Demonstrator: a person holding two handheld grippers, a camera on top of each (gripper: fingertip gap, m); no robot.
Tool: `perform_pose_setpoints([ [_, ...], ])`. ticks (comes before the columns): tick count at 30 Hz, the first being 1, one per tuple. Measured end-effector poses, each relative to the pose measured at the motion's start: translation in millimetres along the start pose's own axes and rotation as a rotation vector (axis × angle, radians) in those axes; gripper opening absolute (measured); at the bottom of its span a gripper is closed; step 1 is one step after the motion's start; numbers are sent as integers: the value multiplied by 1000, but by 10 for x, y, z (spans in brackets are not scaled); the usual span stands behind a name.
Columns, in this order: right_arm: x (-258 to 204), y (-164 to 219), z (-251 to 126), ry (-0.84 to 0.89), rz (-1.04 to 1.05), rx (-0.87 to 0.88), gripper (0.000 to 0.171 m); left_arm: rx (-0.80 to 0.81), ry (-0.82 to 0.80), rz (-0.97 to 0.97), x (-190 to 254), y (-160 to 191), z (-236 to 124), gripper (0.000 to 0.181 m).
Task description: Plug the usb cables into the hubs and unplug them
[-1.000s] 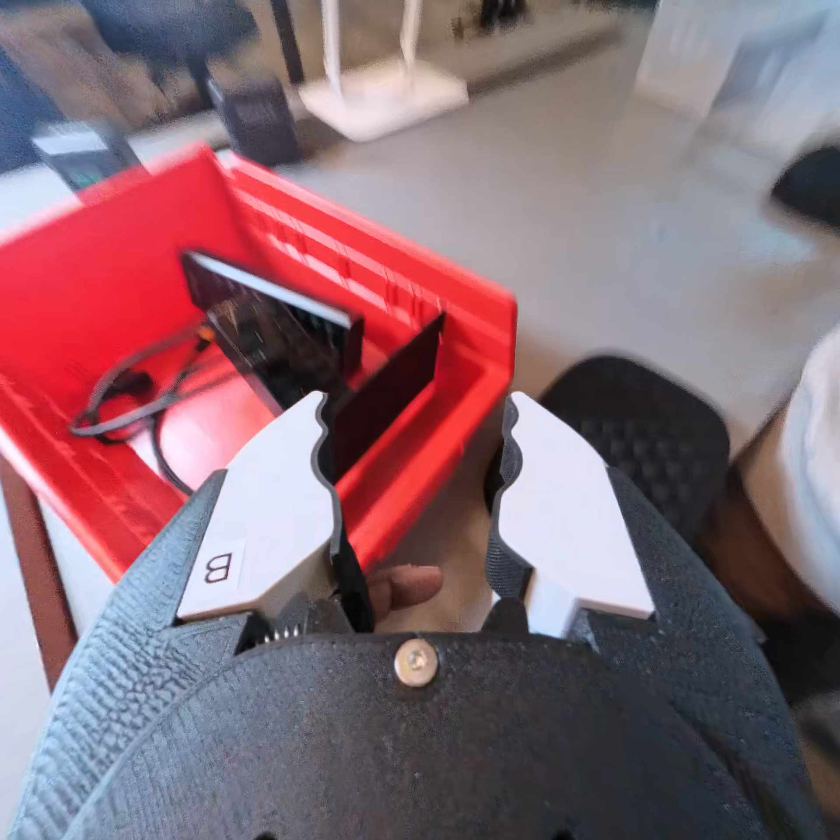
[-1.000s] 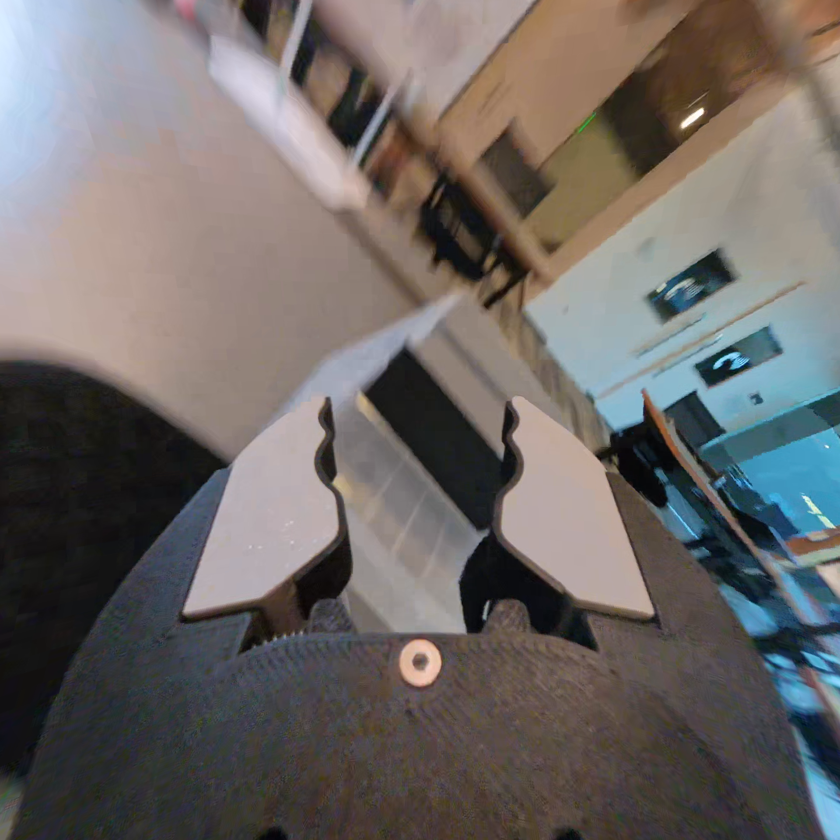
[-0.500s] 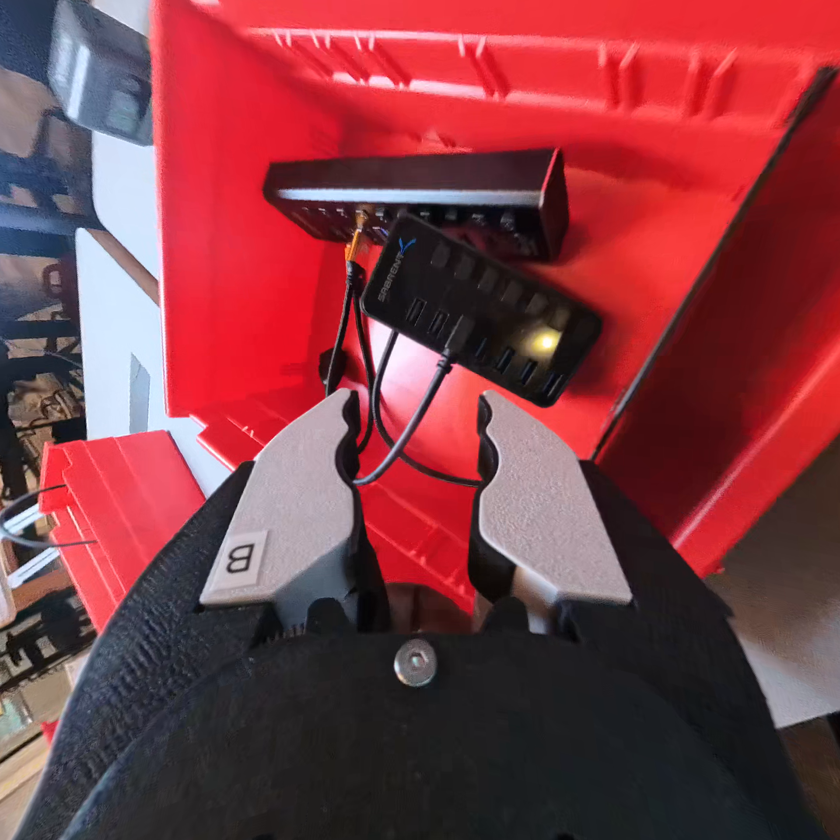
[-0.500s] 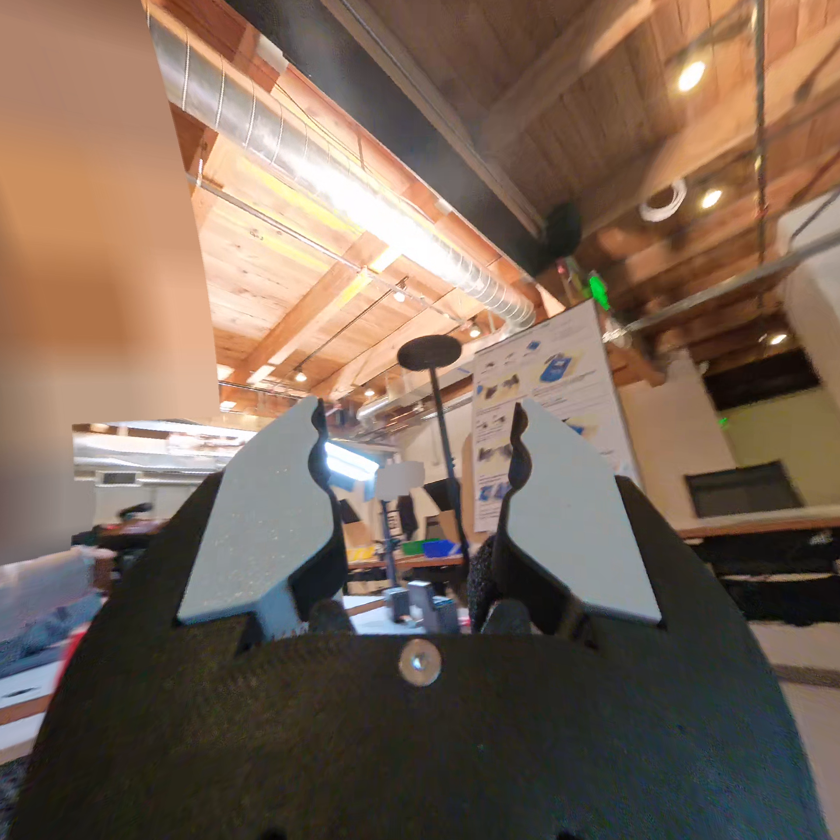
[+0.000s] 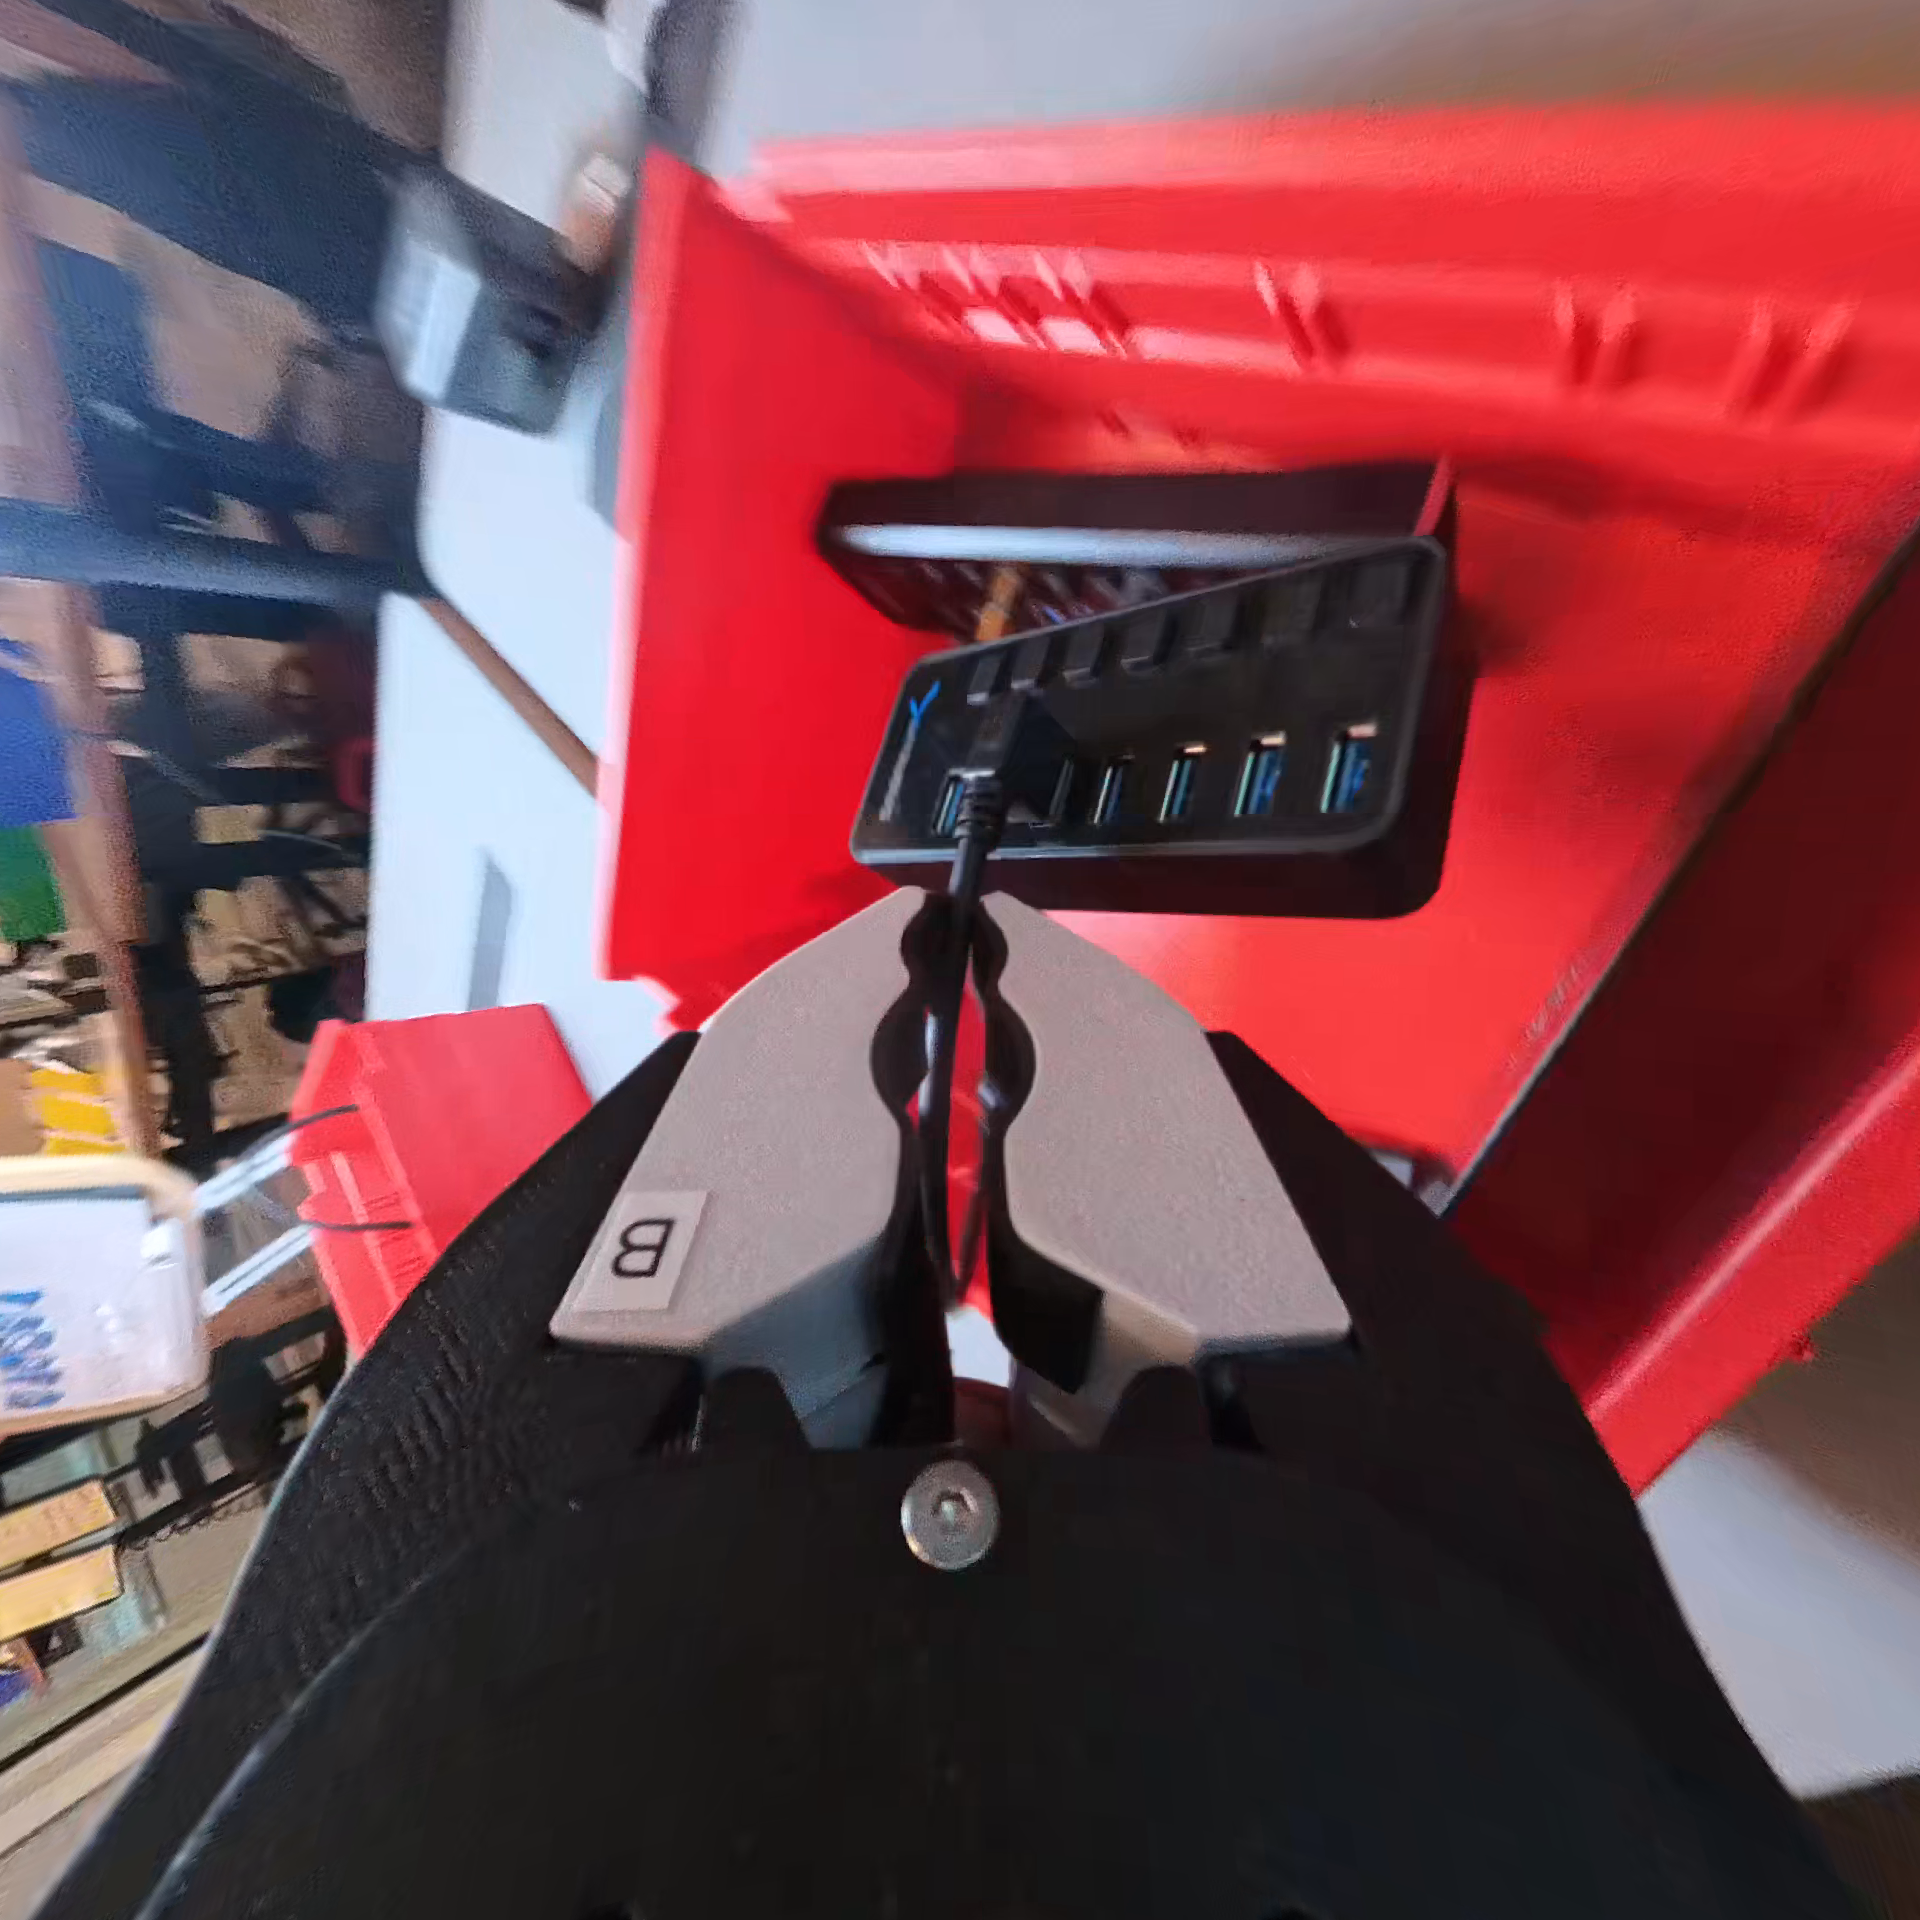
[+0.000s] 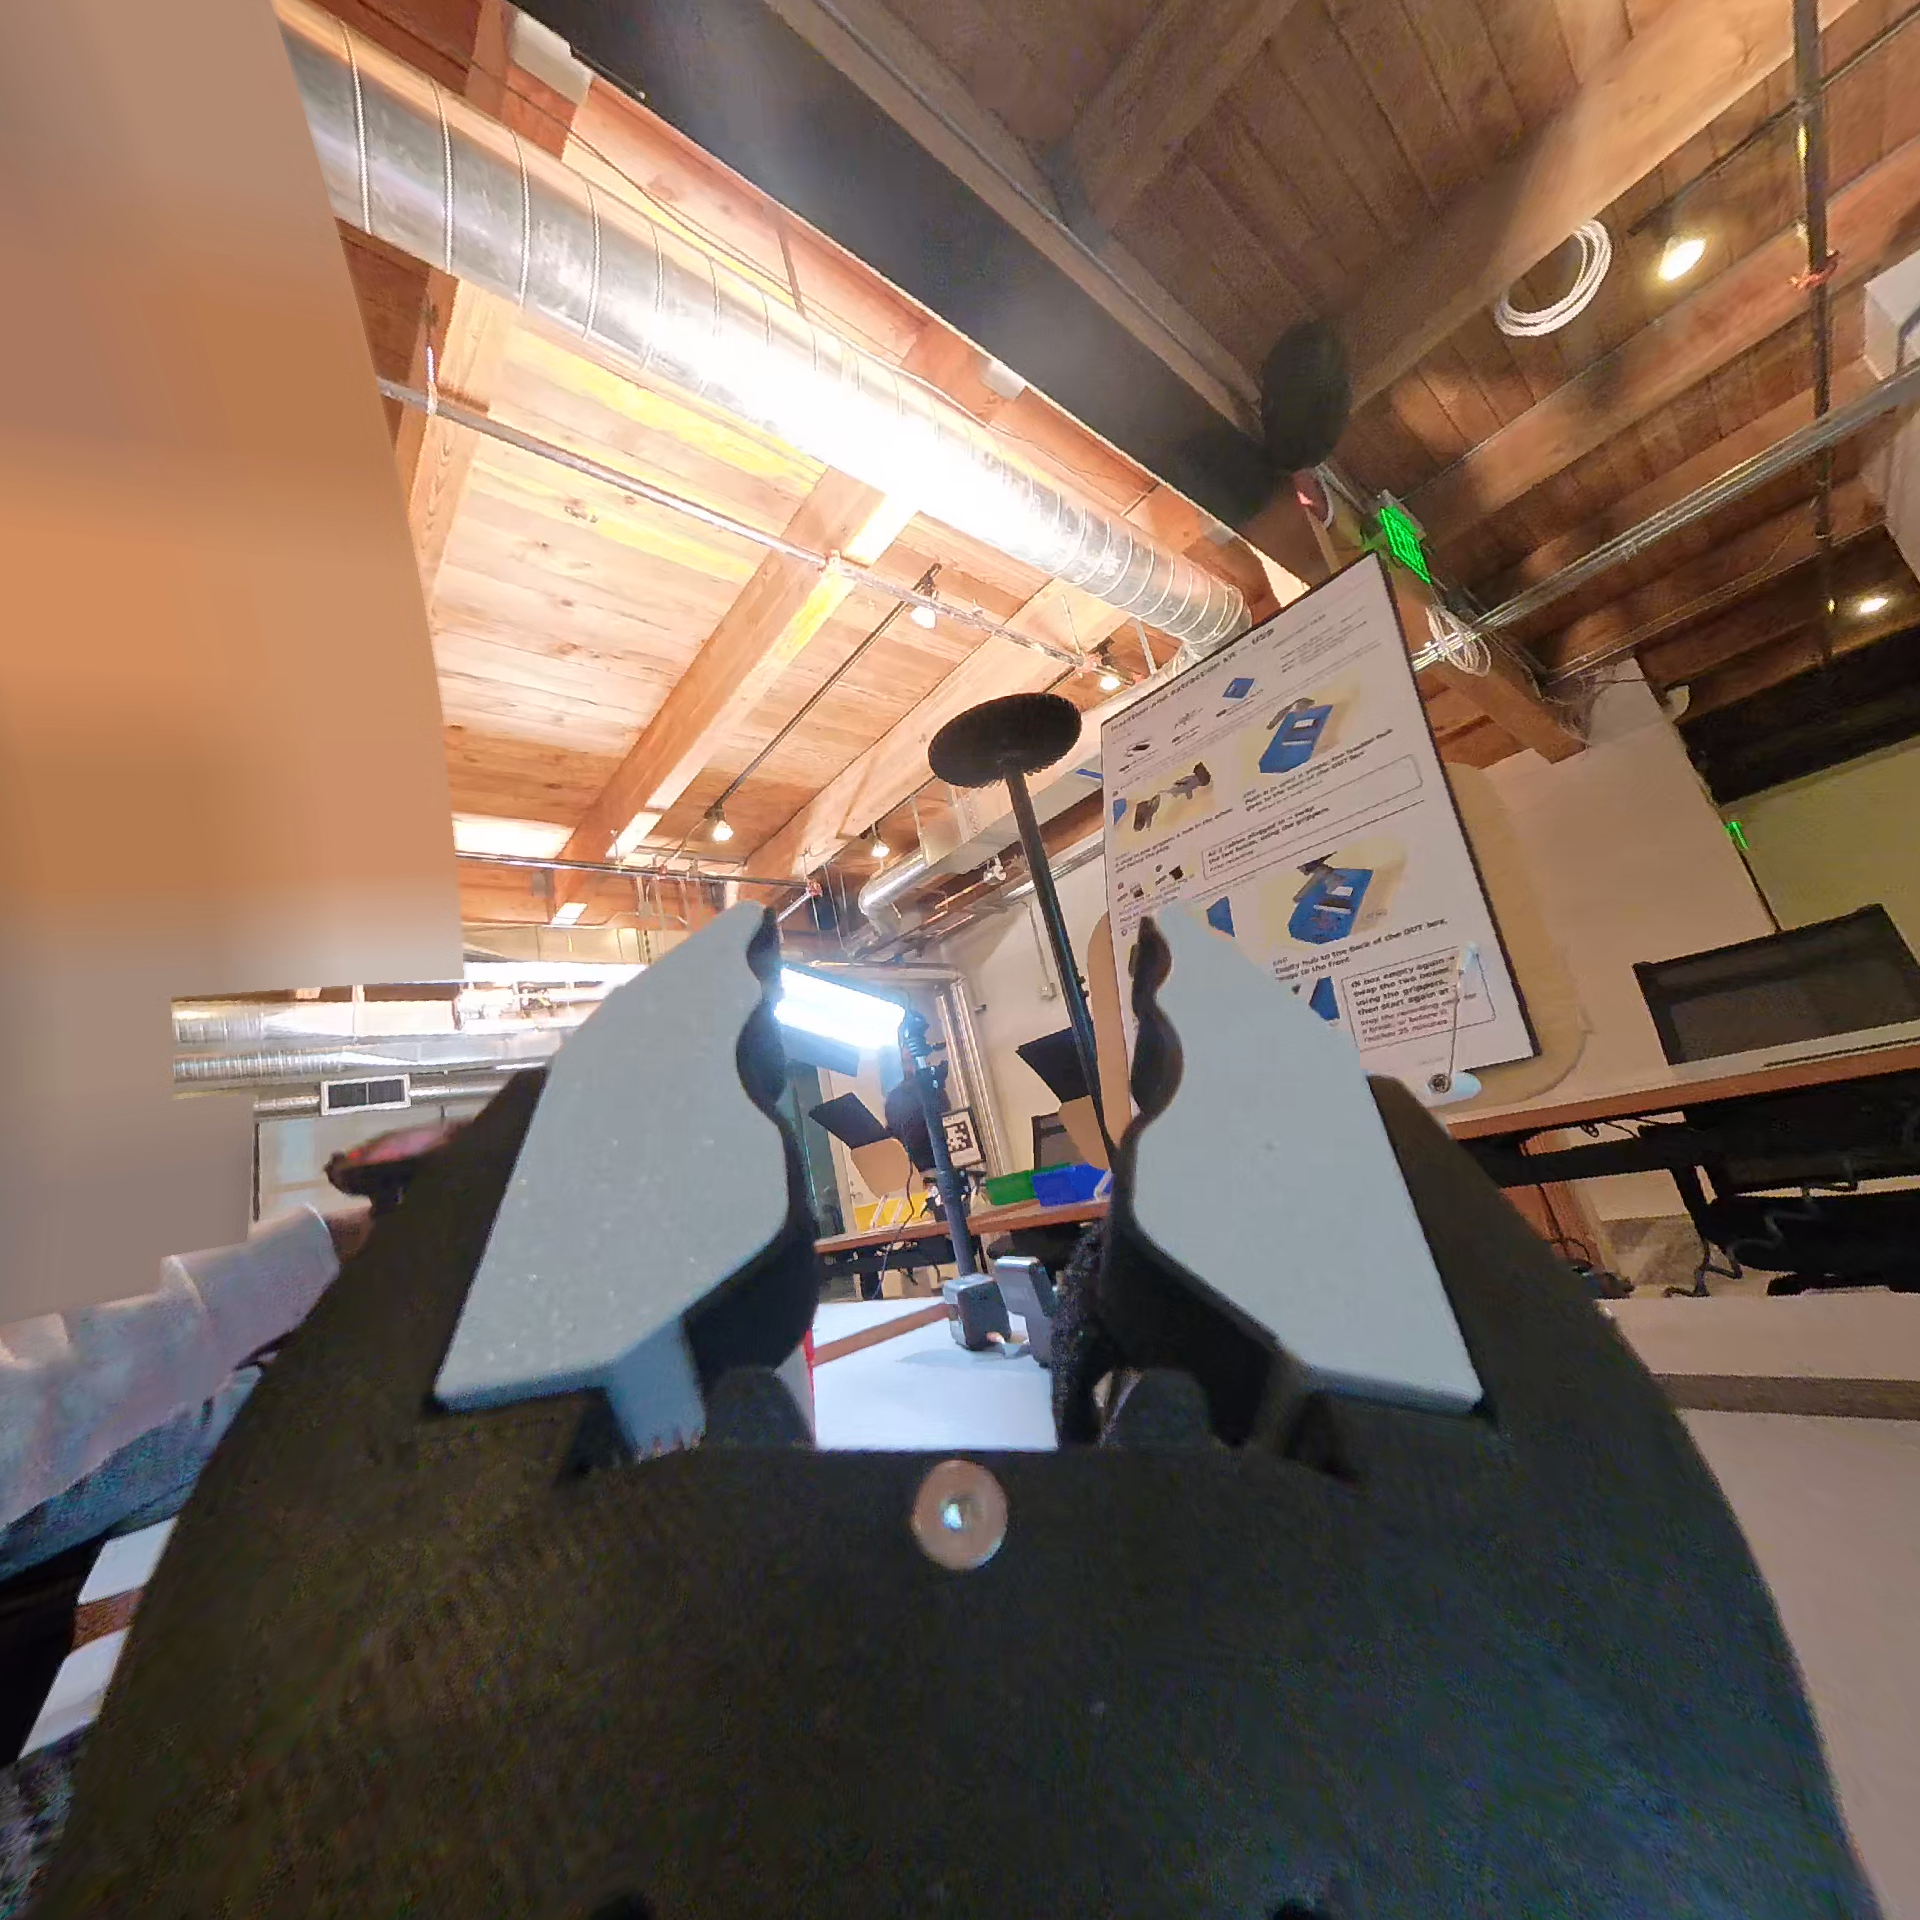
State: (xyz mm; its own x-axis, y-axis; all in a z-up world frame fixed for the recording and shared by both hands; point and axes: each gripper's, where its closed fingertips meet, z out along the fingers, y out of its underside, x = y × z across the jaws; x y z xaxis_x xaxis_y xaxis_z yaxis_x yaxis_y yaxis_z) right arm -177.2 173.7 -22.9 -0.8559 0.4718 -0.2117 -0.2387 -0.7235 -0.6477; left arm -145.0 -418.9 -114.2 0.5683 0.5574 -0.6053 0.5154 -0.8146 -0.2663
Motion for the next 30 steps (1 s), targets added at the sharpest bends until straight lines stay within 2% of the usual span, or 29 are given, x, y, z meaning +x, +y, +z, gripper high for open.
perform_pose_setpoints([
  [1,-12,22,5,-4,-5,-11,66,55,-57,-31,-130,-101,-121,5],
  [6,-51,164,27,-15,-31,-82,66,315,-303,-188,-662,-598,-761,5],
  [9,-60,254,40,-16,-38,-127,66,484,-354,-252,-751,-988,-1039,4],
  [13,-85,399,50,-26,-41,-202,64,695,-383,-221,-580,-1647,-1269,4],
  [16,-135,575,53,-55,22,-295,63,873,-367,-226,-199,-2206,-1363,4],
  [20,-276,912,22,-127,193,-471,64,1027,-350,-231,540,-2873,-1266,5],
  [24,-452,1356,-67,-168,343,-729,62,1030,-368,-167,1163,-3355,-919,5],
  [26,-571,1462,-50,-213,472,-792,64,1039,-422,-111,1335,-3485,-770,5],
  [30,-582,1518,228,-204,700,-826,72,1029,-599,-8,1437,-3459,-618,4],
])
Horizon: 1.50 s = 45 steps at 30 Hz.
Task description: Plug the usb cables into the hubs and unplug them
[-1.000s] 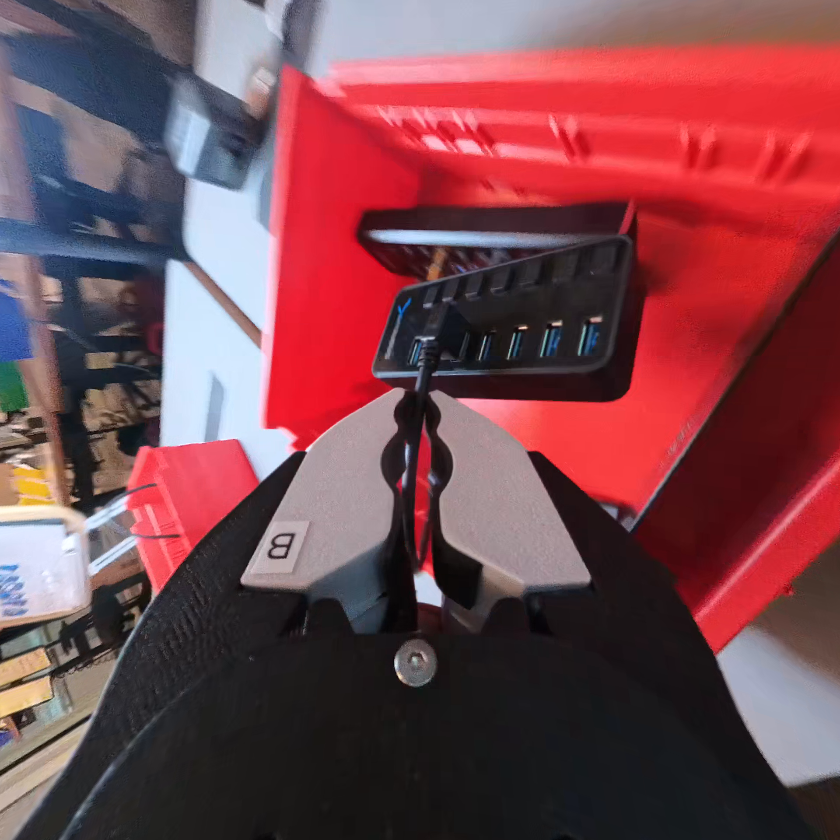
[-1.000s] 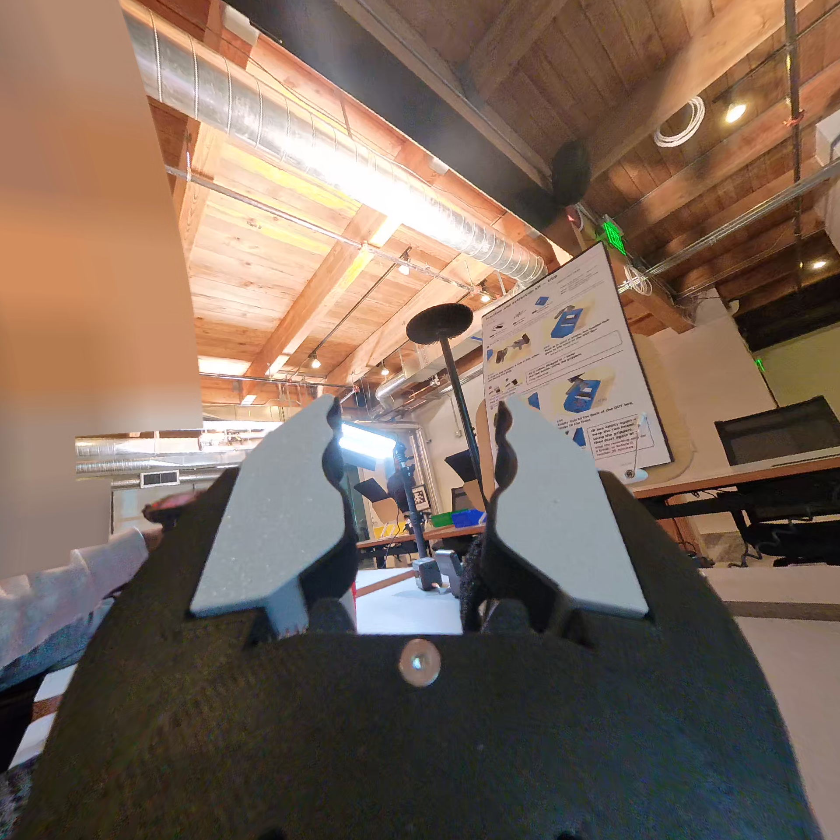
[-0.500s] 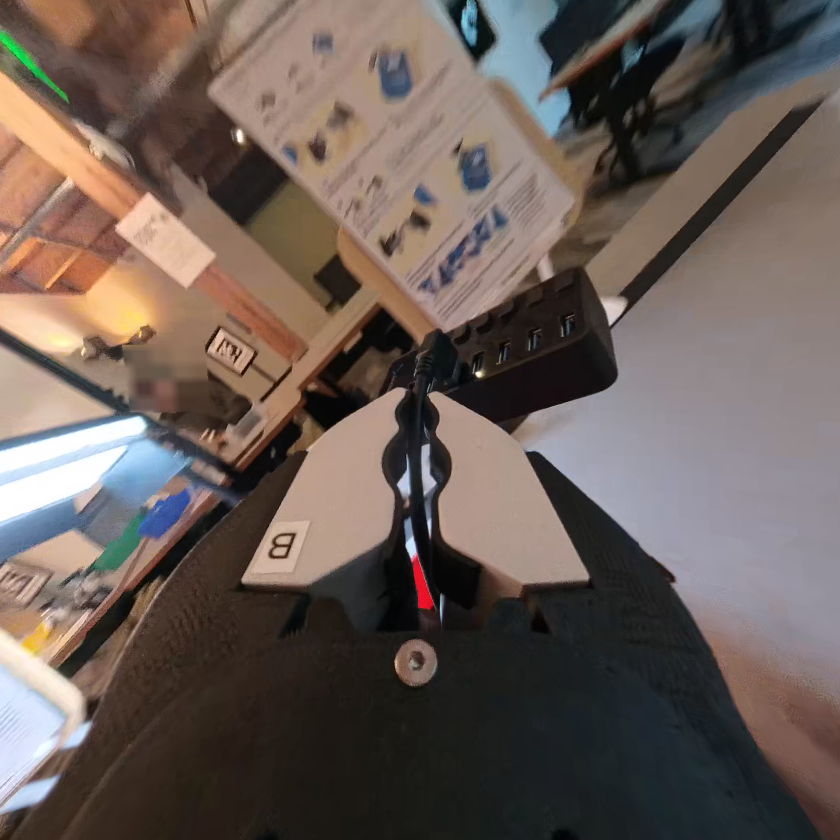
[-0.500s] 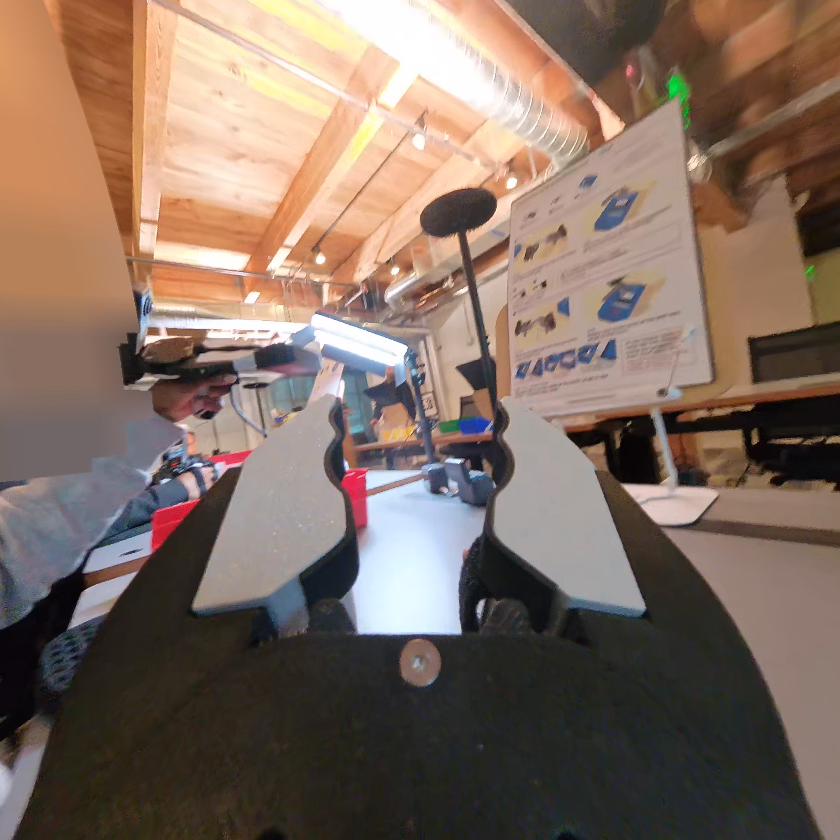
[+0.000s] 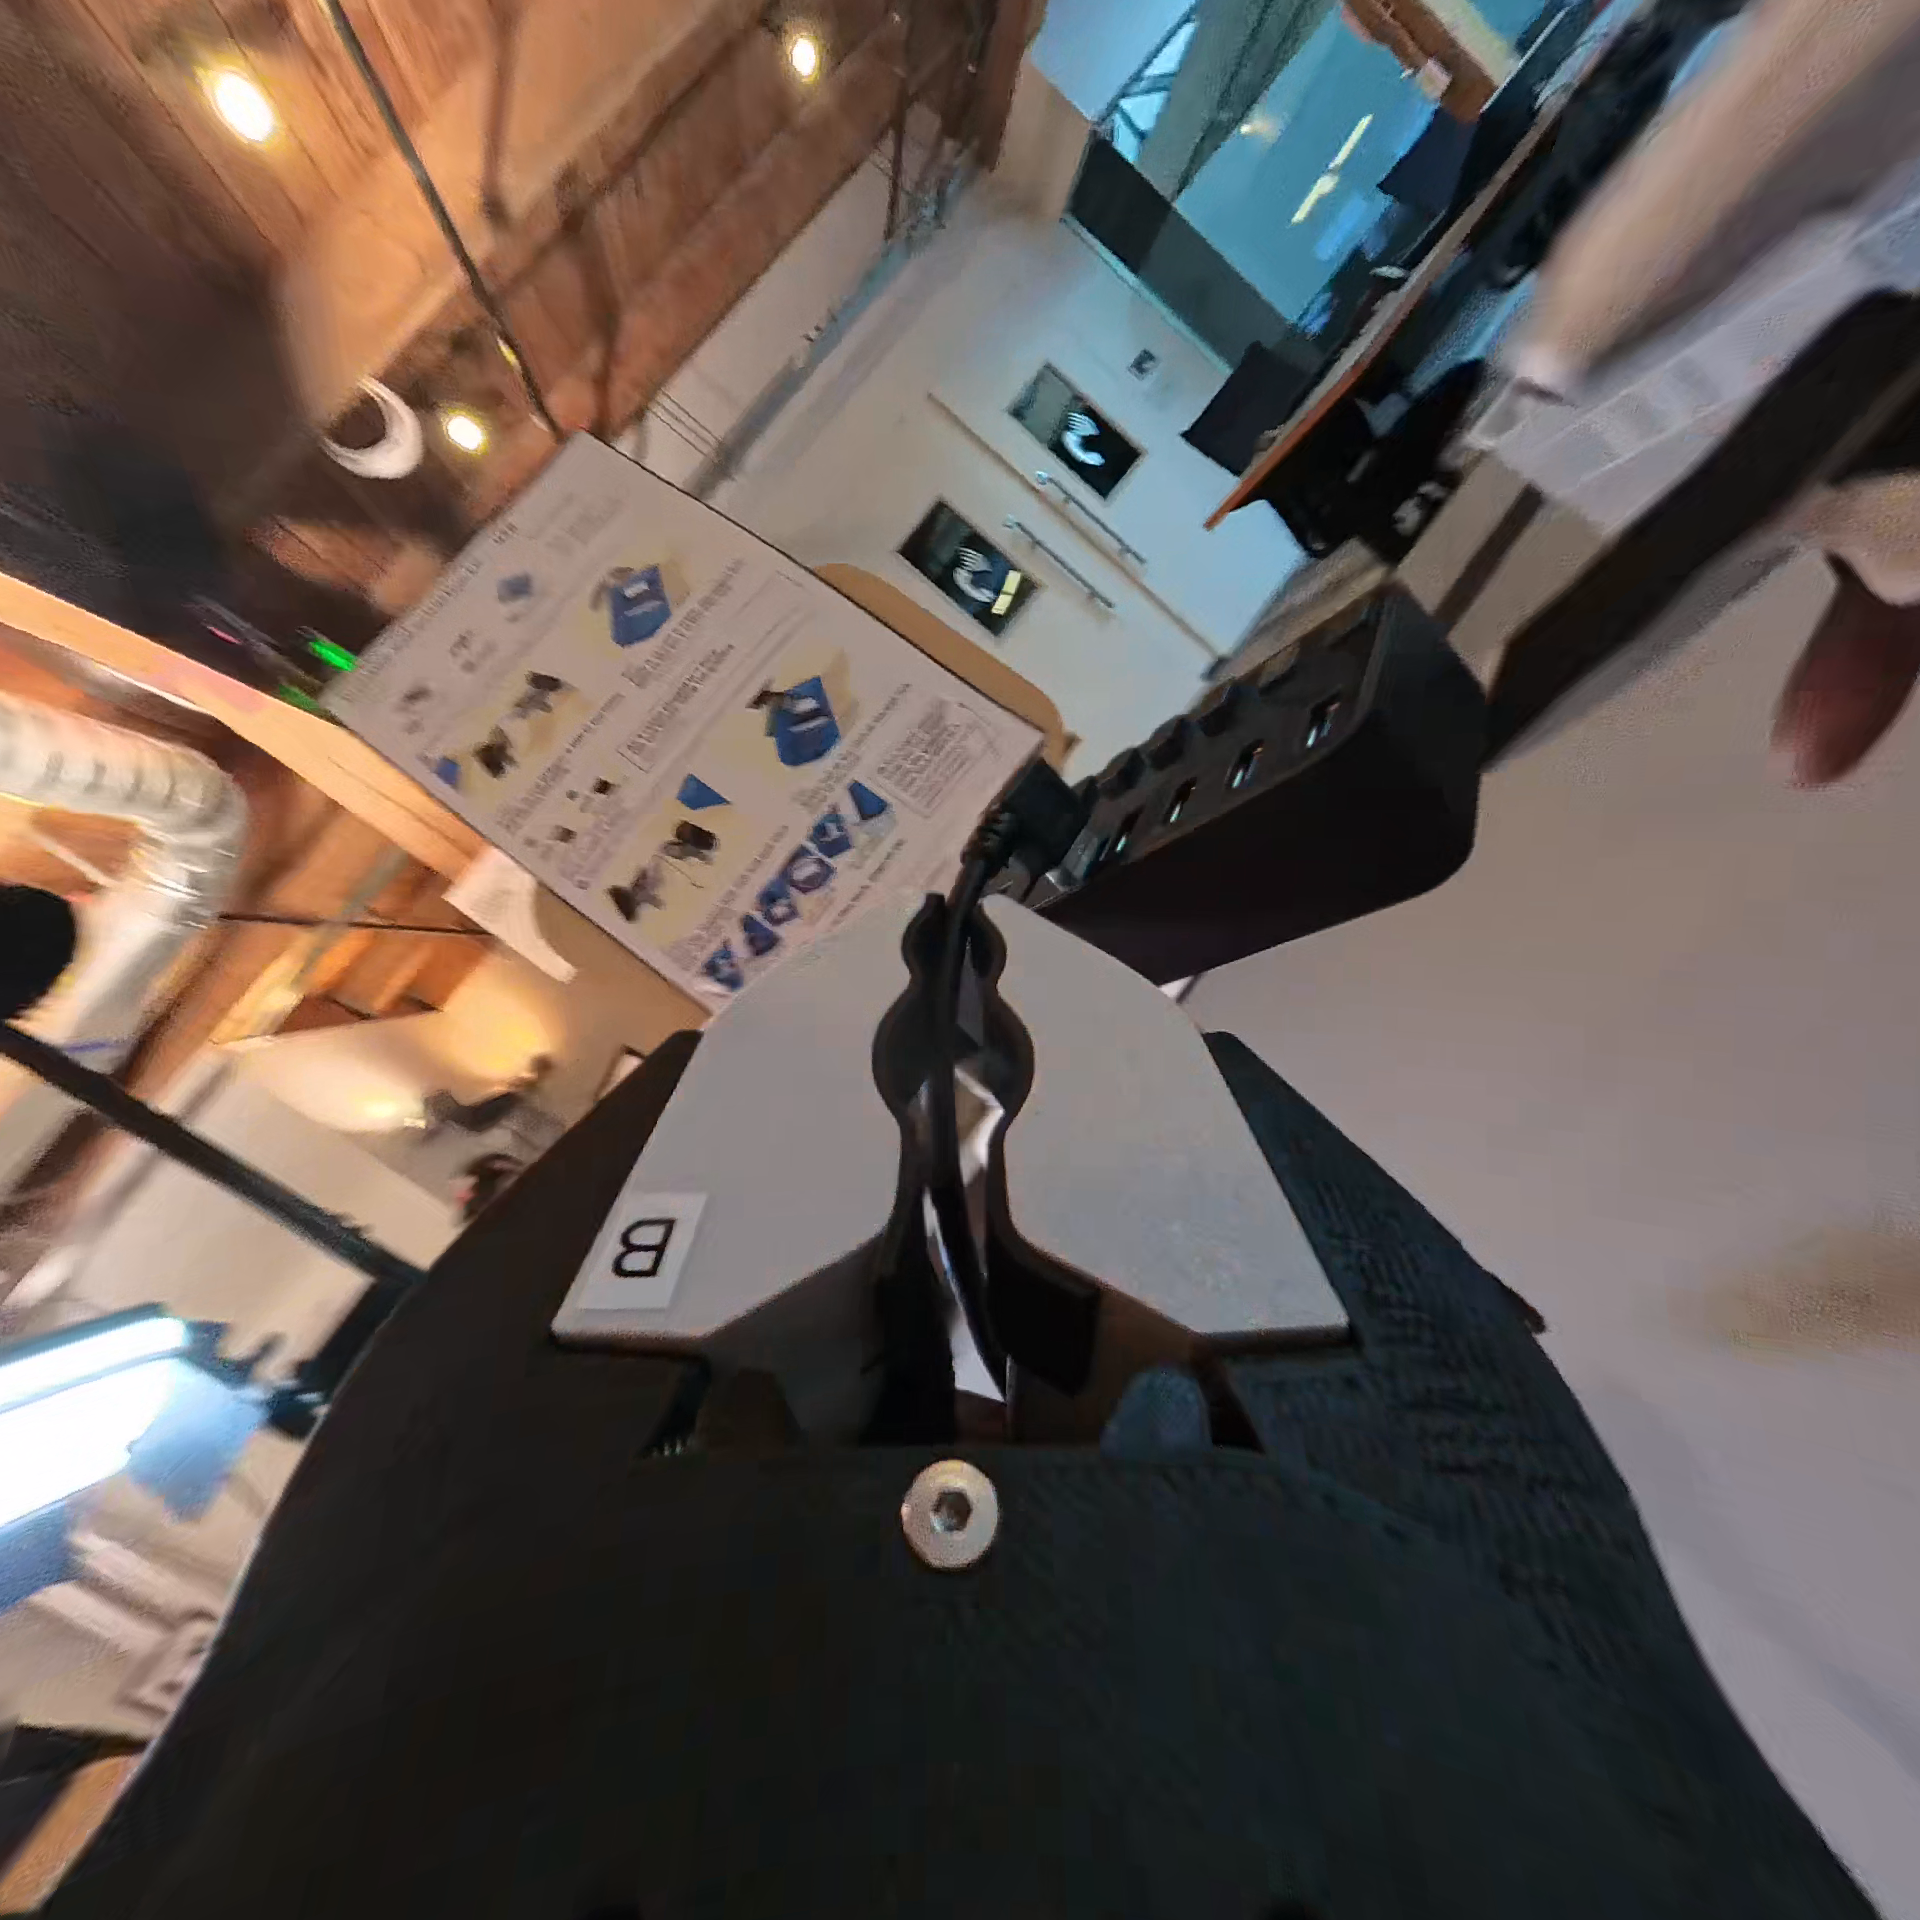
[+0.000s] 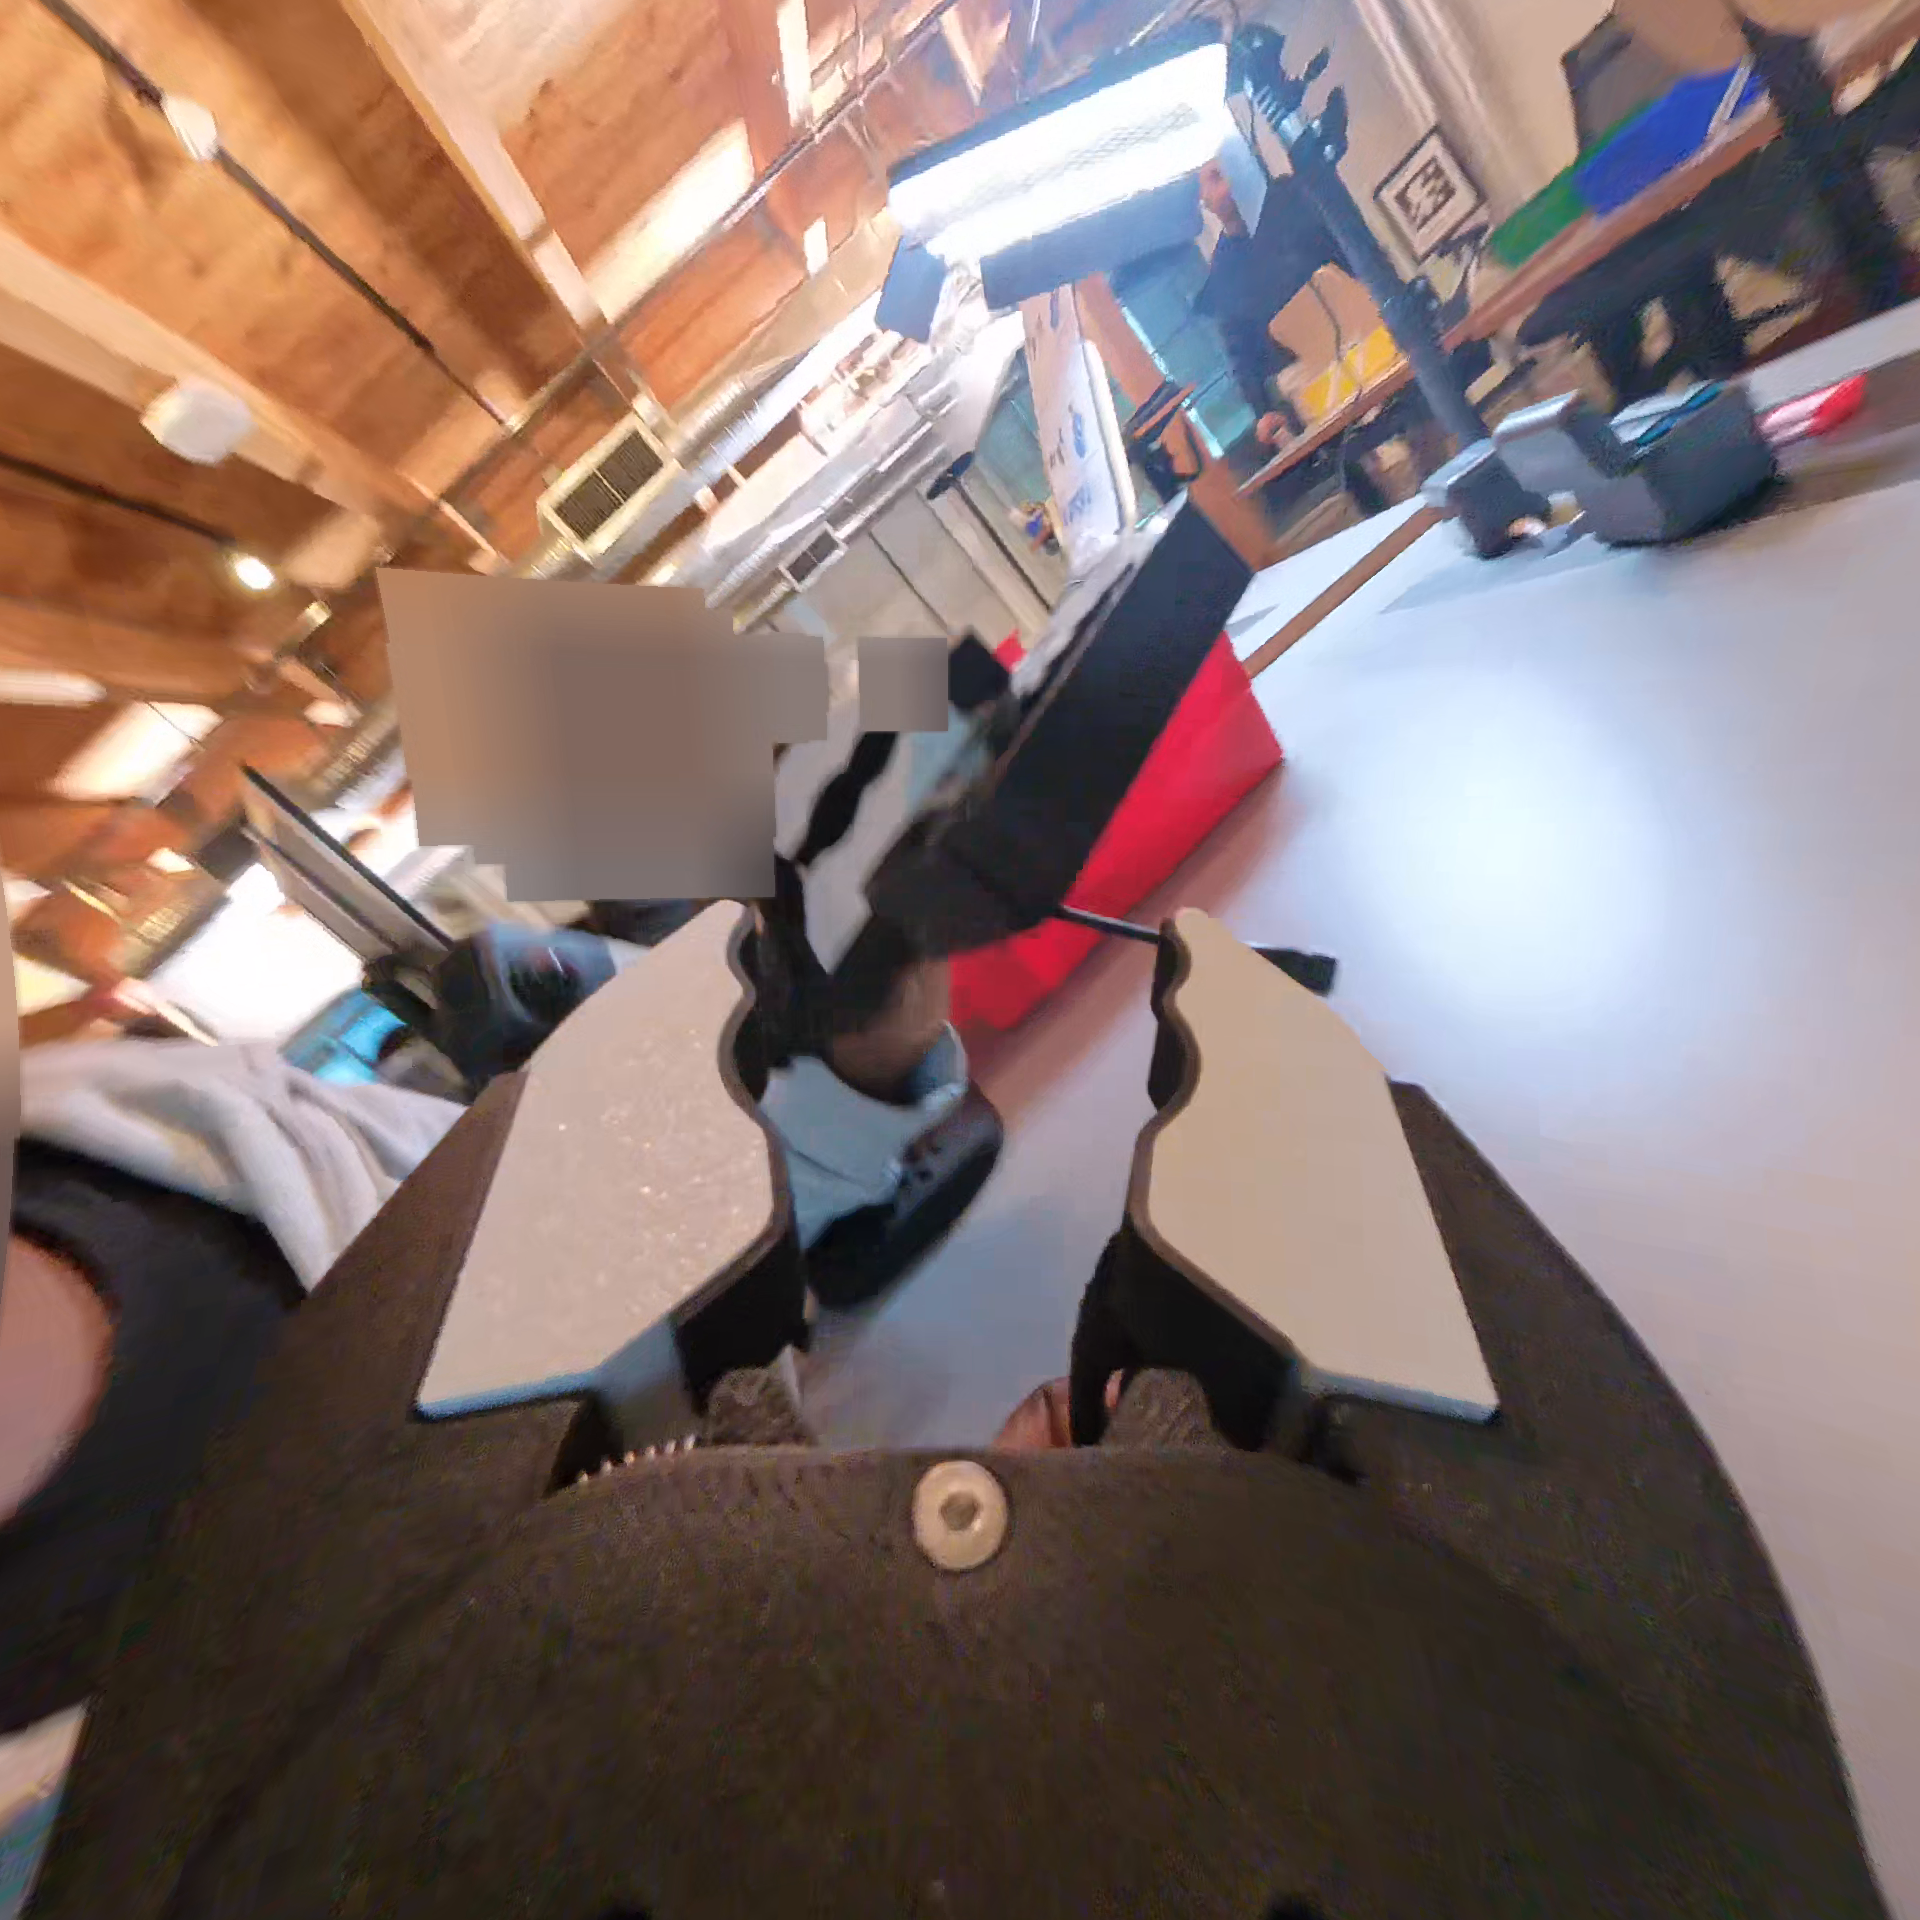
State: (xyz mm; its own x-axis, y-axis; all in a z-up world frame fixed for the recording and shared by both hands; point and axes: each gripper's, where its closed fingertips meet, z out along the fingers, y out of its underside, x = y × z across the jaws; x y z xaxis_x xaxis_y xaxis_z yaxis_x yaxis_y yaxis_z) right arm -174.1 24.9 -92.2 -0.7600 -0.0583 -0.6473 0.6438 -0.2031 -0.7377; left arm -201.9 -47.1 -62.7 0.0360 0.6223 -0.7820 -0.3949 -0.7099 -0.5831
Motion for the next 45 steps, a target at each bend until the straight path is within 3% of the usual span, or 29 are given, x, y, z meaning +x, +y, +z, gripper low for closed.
perform_pose_setpoints([
  [3,79,-104,251,-45,180,-74,76,19,-57,42,-16,40,-37,4],
  [6,145,22,498,-102,227,-180,77,10,-121,124,-84,53,-46,4],
  [8,164,70,606,-151,276,-139,76,-8,-118,101,-68,106,-40,4],
  [11,279,8,633,-156,383,62,49,-67,-63,-4,46,238,14,5],
  [14,456,73,550,-60,316,50,34,-61,23,-70,208,281,46,9],
  [17,554,-86,416,86,85,65,30,96,187,-371,215,59,-8,31],
  [20,460,-278,286,223,-380,74,30,266,351,-913,-74,-120,-103,51],
  [22,239,-254,272,195,-675,27,29,308,423,-1282,-270,-19,-82,64],
  [23,122,-175,278,137,-735,-18,30,314,490,-1418,-284,31,-72,77],
  [25,-21,-6,283,25,-687,-112,29,342,723,-1541,-171,-16,-144,84],
  [28,-83,144,280,-73,-601,-195,29,278,1063,-1406,244,-194,-373,83],
  [31,-117,300,268,-129,-546,-299,29,188,1115,-1183,571,-201,-452,78],
  [36,-92,427,274,-136,-525,-378,29,198,1250,-1284,601,-336,-553,56],
  [40,-105,432,260,-160,-475,-388,29,175,1223,-1274,620,-282,-518,33],
  [45,-113,314,289,-152,-451,-312,32,233,1066,-1298,496,-312,-385,29],
])
